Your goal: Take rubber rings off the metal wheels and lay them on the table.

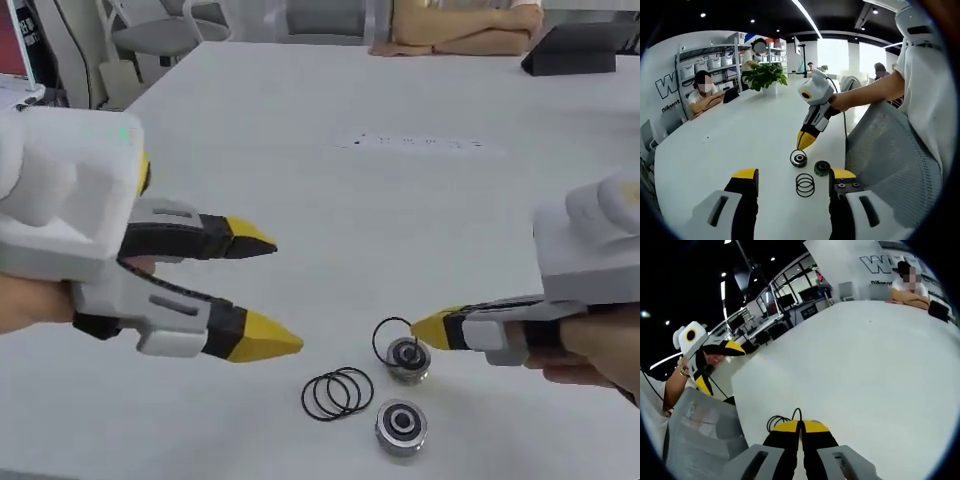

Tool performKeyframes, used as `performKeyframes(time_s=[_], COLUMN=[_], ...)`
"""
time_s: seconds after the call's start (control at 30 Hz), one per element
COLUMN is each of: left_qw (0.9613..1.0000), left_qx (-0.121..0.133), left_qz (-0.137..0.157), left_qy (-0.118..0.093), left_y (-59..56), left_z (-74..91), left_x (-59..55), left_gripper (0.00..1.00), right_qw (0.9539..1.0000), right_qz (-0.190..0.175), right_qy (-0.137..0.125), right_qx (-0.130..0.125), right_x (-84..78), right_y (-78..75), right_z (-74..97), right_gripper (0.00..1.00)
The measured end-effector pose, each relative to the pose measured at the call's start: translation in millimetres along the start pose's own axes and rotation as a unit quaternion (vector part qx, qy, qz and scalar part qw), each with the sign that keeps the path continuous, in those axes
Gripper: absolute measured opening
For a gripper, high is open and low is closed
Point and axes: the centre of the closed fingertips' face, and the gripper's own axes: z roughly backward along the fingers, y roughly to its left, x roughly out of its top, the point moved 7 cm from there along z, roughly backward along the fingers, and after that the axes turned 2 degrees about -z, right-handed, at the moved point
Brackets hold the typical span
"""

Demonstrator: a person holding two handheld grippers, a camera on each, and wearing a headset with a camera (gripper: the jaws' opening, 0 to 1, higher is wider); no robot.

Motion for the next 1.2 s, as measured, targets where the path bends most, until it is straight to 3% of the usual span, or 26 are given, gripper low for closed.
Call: performKeyframes(time_s=[0.2, 0.33, 0.5, 0.67, 0.87, 1.2], left_qw=[0.9996, 0.9987, 0.9983, 0.9960, 0.9935, 0.9913], left_qx=[0.023, 0.034, 0.040, 0.048, 0.058, 0.054], left_qz=[0.018, 0.037, 0.043, 0.076, 0.097, 0.120], left_qy=[0.002, -0.008, 0.002, 0.001, -0.013, -0.004], left_y=[-7.9, -14.5, -26.4, -33.5, -38.6, -46.6], left_z=[21.2, 29.1, 31.8, 34.3, 37.3, 31.3], left_x=[-13.6, -22.9, -35.5, -47.0, -51.3, -59.8], left_gripper=[0.61, 0.64, 0.69, 0.72, 0.78, 0.76], right_qw=[0.9999, 0.9998, 0.9998, 0.9996, 0.9991, 0.9977], right_qz=[0.008, 0.012, 0.014, 0.017, 0.025, 0.042], right_qy=[0.006, 0.011, 0.010, 0.014, 0.023, 0.047], right_qx=[0.008, 0.011, 0.013, 0.018, 0.024, 0.024], right_x=[-0.5, -1.9, -1.3, -2.9, -3.9, -13.9], right_y=[5.1, 6.7, 8.3, 12.1, 15.2, 16.3], right_z=[-2.8, -4.3, -4.4, -5.3, -9.4, -21.7], right_gripper=[0.00, 0.00, 0.00, 0.00, 0.00, 0.00])
